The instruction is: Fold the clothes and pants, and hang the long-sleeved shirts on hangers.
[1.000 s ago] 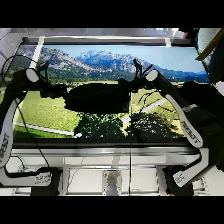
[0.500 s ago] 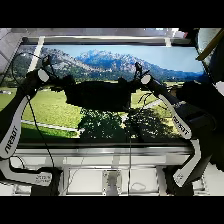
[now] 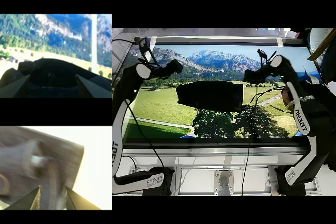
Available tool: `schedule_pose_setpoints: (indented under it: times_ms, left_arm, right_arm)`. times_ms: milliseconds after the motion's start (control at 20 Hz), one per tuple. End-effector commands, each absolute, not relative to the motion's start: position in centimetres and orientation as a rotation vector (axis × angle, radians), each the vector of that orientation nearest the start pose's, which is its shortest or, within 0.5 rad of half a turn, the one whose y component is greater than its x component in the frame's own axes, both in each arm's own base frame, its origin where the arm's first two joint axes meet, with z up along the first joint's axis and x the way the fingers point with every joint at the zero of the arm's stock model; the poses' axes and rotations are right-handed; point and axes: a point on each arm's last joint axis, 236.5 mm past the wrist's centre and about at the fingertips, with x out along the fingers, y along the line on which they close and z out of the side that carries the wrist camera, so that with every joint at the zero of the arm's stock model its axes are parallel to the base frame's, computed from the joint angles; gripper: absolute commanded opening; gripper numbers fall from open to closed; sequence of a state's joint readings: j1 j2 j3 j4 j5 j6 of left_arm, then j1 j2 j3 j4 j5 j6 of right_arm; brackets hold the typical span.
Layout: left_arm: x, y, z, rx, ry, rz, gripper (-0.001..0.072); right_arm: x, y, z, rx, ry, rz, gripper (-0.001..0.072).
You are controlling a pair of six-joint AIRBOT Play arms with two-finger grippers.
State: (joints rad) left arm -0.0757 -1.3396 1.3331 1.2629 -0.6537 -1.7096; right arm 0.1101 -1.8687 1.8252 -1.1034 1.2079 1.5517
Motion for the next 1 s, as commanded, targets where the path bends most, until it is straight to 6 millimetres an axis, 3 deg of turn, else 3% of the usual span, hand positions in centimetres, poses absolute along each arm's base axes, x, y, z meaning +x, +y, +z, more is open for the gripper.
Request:
schedule_pose_setpoints:
  times_ms: [0, 50, 100, 250, 300, 550, 800, 950]
  left_arm:
    - [51.0, -9.8, 15.3, -0.389, 0.614, -0.167, 0.0651]
    - [50.9, -10.5, 15.3, -0.367, 0.615, -0.186, 0.0651]
    - [50.8, -11.0, 15.3, -0.356, 0.616, -0.198, 0.0650]
    - [50.5, -12.1, 15.3, -0.343, 0.619, -0.221, 0.0650]
    - [50.4, -12.3, 15.2, -0.341, 0.626, -0.223, 0.0650]
    - [49.6, -12.3, 14.1, -0.324, 0.680, -0.224, 0.0650]
    - [49.3, -12.4, 13.8, -0.322, 0.702, -0.227, 0.0650]
    - [48.8, -12.5, 13.2, -0.318, 0.732, -0.229, 0.0650]
  right_arm:
    - [49.3, 12.7, -2.3, 0.267, 1.410, 0.367, 0.0358]
    - [48.8, 13.3, -3.0, 0.288, 1.433, 0.415, 0.0411]
    - [48.4, 14.4, -3.7, 0.337, 1.450, 0.476, 0.0414]
    - [48.2, 17.1, -5.7, 0.511, 1.482, 0.608, 0.0649]
    - [48.2, 17.4, -7.0, 0.546, 1.501, 0.613, 0.0674]
    - [48.6, 17.9, -10.6, 0.622, 1.519, 0.635, 0.0686]
    - [50.5, 20.1, -10.9, 0.702, 1.443, 0.631, 0.0680]
    - [50.0, 22.3, -11.0, 0.675, 1.448, 0.652, 0.0635]
